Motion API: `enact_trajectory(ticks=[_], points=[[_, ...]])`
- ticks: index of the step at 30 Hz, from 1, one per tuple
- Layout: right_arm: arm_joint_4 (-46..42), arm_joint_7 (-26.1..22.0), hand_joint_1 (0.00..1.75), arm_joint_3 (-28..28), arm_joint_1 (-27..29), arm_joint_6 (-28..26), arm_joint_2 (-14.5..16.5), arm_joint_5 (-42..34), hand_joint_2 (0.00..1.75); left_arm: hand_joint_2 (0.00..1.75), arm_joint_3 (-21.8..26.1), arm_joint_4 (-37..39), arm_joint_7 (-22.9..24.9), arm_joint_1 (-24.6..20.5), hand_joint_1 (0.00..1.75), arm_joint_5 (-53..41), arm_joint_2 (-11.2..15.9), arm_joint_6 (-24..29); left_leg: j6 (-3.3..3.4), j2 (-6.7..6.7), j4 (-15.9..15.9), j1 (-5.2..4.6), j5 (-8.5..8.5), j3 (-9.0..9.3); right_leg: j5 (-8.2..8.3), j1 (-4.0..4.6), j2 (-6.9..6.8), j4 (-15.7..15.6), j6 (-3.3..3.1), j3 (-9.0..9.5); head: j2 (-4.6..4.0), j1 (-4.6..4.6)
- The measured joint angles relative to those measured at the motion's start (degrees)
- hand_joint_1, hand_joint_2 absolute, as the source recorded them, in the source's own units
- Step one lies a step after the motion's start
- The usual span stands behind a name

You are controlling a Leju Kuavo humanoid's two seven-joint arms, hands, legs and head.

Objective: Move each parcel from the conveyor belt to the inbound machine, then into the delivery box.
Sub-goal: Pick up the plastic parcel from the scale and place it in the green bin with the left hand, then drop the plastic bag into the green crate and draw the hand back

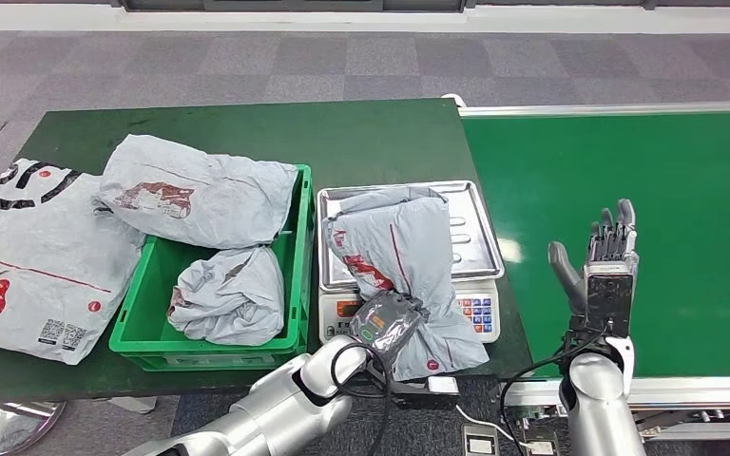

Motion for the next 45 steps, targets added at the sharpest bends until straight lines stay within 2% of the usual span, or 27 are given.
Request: enact_trajectory(ticks=[4, 10, 15, 23, 26, 33, 38, 41, 43, 45], points=[[0.00, -0.08, 0.00, 0.00, -0.03, 0.13, 0.00, -0.20, 1.75, 1.75, 1.65, -0.95, 0.40, -0.37, 1.75, 0.00, 0.49, 4.48, 0.00, 0.00, 0.00, 0.00, 0.02, -0.01, 0.00, 0.00, -0.01, 0.01, 0.00, -0.01, 0.00, 0.01], [0.00, -0.19, 0.00, 0.00, -0.14, 0.23, -0.01, -0.70, 1.75, 1.75, 3.92, -2.64, 0.43, -1.33, 1.75, -0.03, 1.38, 6.47, 0.00, -0.01, 0.00, 0.00, 0.02, -0.03, 0.00, 0.00, -0.01, 0.01, 0.00, -0.01, 0.00, 0.01], [0.32, -0.40, 0.00, 0.00, -1.25, 0.30, -0.03, -1.59, 1.75, 1.75, 6.98, -5.88, 0.45, -2.07, 1.75, -0.02, 2.29, 10.68, 0.01, -0.01, 0.00, 0.00, 0.03, -0.06, 0.00, 0.00, -0.02, 0.01, 0.00, -0.04, 0.00, 0.01], [1.44, -0.75, 0.00, 0.00, -2.68, -0.78, -0.65, -2.92, 1.75, 1.75, 12.13, -13.39, 1.19, -5.83, 1.75, -1.57, 3.93, 11.48, 0.00, -0.04, 0.00, 0.00, 0.07, -0.06, 0.01, 0.00, -0.04, 0.01, -0.01, -0.04, 0.00, 0.01], [1.37, -0.86, 0.00, 0.00, -1.65, -0.89, -1.19, -3.42, 1.75, 1.75, 13.68, -15.79, 2.90, -7.25, 1.75, -2.67, 5.08, 12.04, 0.00, -0.04, 0.00, 0.00, 0.06, -0.06, 0.01, 0.00, -0.03, 0.01, -0.01, -0.04, 0.00, 0.00], [1.13, -1.01, 0.00, 0.00, -0.75, -1.01, -1.52, -3.33, 1.75, 1.75, 18.11, -17.35, 9.29, -9.55, 1.75, -10.45, 8.04, 17.33, -0.01, -0.02, -0.01, 0.02, 0.06, -0.06, 0.00, 0.02, -0.02, 0.03, -0.03, -0.06, 0.00, -0.01], [1.15, -0.99, 0.00, 0.00, -1.12, -1.03, -1.52, -3.16, 1.75, 1.75, 19.41, -17.35, 9.83, -9.80, 1.75, -11.47, 8.81, 17.48, -0.01, -0.05, -0.01, 0.02, 0.08, -0.07, 0.00, 0.01, -0.05, 0.03, -0.02, -0.04, 0.00, 0.01], [1.45, -0.89, 0.00, 0.00, -1.67, -1.01, -1.51, -2.86, 1.75, 1.75, 19.91, -17.00, 14.32, -9.87, 1.75, -13.90, 9.34, 16.24, -0.01, -0.04, -0.01, 0.01, 0.08, -0.10, 0.01, 0.00, -0.03, 0.03, -0.03, -0.04, 0.00, 0.01], [2.21, -0.79, 0.00, 0.00, -2.72, -0.92, -1.51, -2.40, 1.75, 1.75, 21.37, -16.11, 17.76, -9.83, 1.75, -15.59, 9.97, 15.11, -0.02, 0.00, -0.01, 0.01, 0.07, -0.08, 0.02, 0.00, 0.03, 0.03, -0.04, -0.06, 0.00, 0.00], [2.85, -0.73, 0.00, 0.00, -3.39, -0.72, -1.51, -1.92, 1.75, 1.75, 23.47, -15.11, 19.22, -9.43, 1.75, -16.37, 10.83, 14.98, -0.03, 0.02, -0.01, 0.02, 0.07, -0.06, 0.03, 0.02, 0.06, 0.03, -0.05, -0.06, 0.00, -0.01]])
